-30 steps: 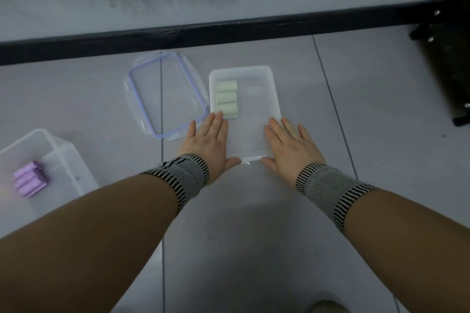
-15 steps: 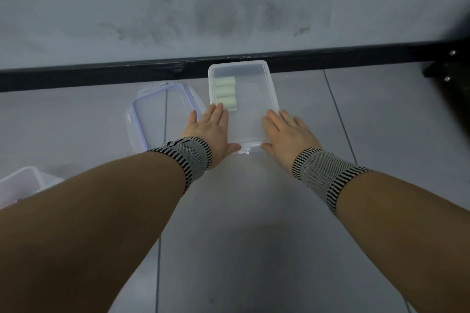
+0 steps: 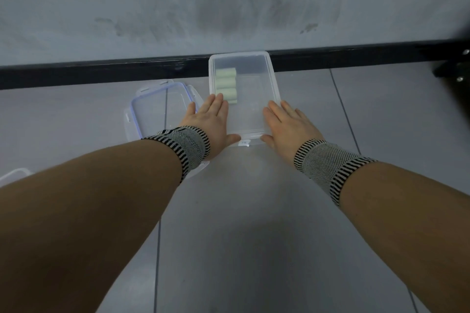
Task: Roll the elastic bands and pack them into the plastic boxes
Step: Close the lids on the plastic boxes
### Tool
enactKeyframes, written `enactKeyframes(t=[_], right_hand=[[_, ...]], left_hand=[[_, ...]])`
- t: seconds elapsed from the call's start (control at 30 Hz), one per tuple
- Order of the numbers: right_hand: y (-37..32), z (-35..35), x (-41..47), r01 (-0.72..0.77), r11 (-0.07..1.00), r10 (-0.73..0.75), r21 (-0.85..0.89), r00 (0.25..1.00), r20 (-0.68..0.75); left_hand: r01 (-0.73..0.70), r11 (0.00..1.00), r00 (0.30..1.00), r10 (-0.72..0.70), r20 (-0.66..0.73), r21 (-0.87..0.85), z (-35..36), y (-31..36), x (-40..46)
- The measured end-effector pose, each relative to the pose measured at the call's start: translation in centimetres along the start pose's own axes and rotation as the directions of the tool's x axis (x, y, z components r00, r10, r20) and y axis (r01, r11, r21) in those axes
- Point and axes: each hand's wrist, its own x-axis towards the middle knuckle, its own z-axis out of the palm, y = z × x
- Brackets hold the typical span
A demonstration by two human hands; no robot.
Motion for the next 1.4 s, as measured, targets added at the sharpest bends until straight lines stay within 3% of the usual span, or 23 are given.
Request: enactKeyframes(t=[0.17, 0.27, 0.37, 0.43, 0.6, 0.93, 1.03, 1.17, 1.3, 1.4], right_hand=[[-0.2, 0.0, 0.0, -0.019, 1.0, 0.019, -0.016, 1.0, -0.001], [-1.2, -0.1, -0.9, -0.024, 1.0, 0.024, -0.002, 0.995, -0.097], [-4.1, 0.4, -2.2, 0.192, 0.98, -0.174, 0.041, 0.947, -0.27], [-6.5, 1.5, -2.8, 0.27, 0.956, -0.217, 0.117, 0.916, -0.338], [-11.3, 4.3, -2.5, 0.201, 0.969, -0.192, 0.147, 0.979, -0.075], [-13.2, 6.6, -1.4, 0.162, 0.982, -0.157, 0.094, 0.986, -0.063], [-13.3, 5.8, -2.3, 0.147, 0.977, -0.13, 0.153, 0.985, -0.116], [-14.7, 3.3, -3.6, 0.164, 0.958, -0.123, 0.235, 0.976, -0.181], [-17.4, 0.2, -4.5, 0.279, 0.942, -0.18, 0.19, 0.892, -0.414], [-19.7, -4.2, -5.8, 0.313, 0.928, -0.175, 0.201, 0.845, -0.506]], left_hand=[[0.007, 1.0, 0.999, -0.008, -0.038, -0.028, 0.3, 0.0, 0.0], [-0.004, 0.994, 0.986, -0.014, -0.165, -0.106, 0.9, 0.1, -1.3], [-0.006, 0.974, 0.961, -0.058, -0.27, -0.228, 3.0, -0.7, -4.5], [0.033, 0.964, 0.958, -0.106, -0.267, -0.265, 5.0, -2.2, -7.0], [0.143, 0.957, 0.976, -0.178, -0.123, -0.252, 8.9, -5.5, -9.0], [0.126, 0.98, 0.968, -0.156, -0.199, -0.157, 9.6, -5.5, -7.4], [0.132, 0.976, 0.943, -0.177, -0.283, -0.172, 8.7, -6.2, -9.7], [0.013, 0.975, 0.877, -0.117, -0.466, -0.22, 6.9, -8.2, -14.6], [-0.041, 0.97, 0.813, -0.107, -0.572, -0.239, 3.7, -10.7, -19.0], [-0.055, 0.967, 0.733, -0.129, -0.668, -0.247, 0.4, -11.6, -22.4]])
